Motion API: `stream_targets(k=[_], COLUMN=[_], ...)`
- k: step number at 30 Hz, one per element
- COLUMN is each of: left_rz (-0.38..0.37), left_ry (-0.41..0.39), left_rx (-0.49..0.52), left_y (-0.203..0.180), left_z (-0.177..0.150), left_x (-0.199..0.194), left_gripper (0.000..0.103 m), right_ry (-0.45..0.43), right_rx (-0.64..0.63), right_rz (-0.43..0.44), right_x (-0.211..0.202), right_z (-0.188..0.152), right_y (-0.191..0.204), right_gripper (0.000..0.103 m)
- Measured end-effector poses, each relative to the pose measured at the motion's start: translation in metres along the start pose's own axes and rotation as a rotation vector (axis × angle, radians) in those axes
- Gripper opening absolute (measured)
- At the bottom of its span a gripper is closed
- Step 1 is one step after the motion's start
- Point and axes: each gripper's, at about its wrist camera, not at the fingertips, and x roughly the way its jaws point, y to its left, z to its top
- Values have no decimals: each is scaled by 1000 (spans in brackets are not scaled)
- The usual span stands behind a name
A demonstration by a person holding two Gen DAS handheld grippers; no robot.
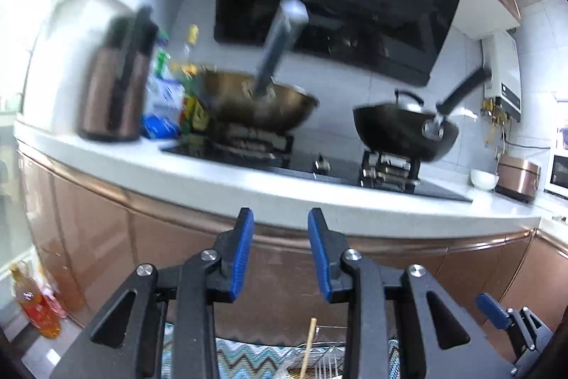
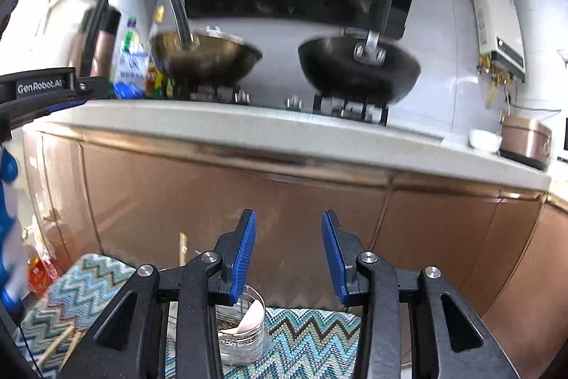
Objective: Organize utensils
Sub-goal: 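Lower spoon and chopstick into the clear utensil holder and open both tools, then move both tools back down to the utensils on the mat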
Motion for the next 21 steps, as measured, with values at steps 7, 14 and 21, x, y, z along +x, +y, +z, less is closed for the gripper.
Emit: stream_targets(k=[7, 14, 21], left_rz=[22, -22, -135], left_ry=[45, 204, 556], left_rx=[23, -10, -39], left_y=[32, 72, 94], left_z=[44, 38, -26], left_x=[-86, -139, -106], left_gripper=[30, 30, 30], right_ry=[-41, 12, 163], right_rx=[26, 71, 67], right_rz=[93, 244, 376], right_x=[-98, -159, -147], right_z=[40, 40, -2], right_y=[-1, -1, 14], right_gripper=[38, 38, 38])
